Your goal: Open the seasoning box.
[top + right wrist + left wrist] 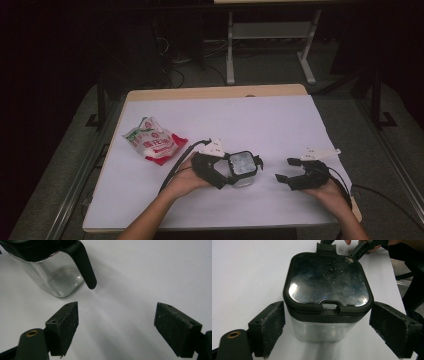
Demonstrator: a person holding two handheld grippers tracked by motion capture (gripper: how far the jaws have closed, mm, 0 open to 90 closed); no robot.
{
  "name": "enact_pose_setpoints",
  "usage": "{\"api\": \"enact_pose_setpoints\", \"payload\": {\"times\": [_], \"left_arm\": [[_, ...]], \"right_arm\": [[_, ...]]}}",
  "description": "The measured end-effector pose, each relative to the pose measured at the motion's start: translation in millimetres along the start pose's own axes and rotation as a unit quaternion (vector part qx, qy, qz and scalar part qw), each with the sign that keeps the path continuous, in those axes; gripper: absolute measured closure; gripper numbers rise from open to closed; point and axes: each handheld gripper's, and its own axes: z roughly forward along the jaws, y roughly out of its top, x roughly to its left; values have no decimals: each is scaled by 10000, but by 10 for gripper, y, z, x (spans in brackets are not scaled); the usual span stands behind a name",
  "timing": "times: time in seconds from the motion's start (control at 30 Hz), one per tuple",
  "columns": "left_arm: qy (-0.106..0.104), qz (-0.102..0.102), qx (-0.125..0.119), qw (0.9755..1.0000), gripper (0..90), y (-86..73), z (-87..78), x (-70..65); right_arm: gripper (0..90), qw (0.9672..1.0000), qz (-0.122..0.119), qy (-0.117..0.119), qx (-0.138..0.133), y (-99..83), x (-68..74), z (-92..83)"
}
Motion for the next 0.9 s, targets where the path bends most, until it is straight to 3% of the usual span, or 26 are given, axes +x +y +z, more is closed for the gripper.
{"api": "enact_pose_setpoints", "payload": {"times": [0.4,0.9], "left_arm": [[144,84,-4,9999,173,19,-8,-24],[179,90,-33,9998,179,70,-56,-49]], "right_arm": [[192,10000,-32,7,3,5,-8,16],[197,10000,-30,-25,-35,10,-12,7]]}}
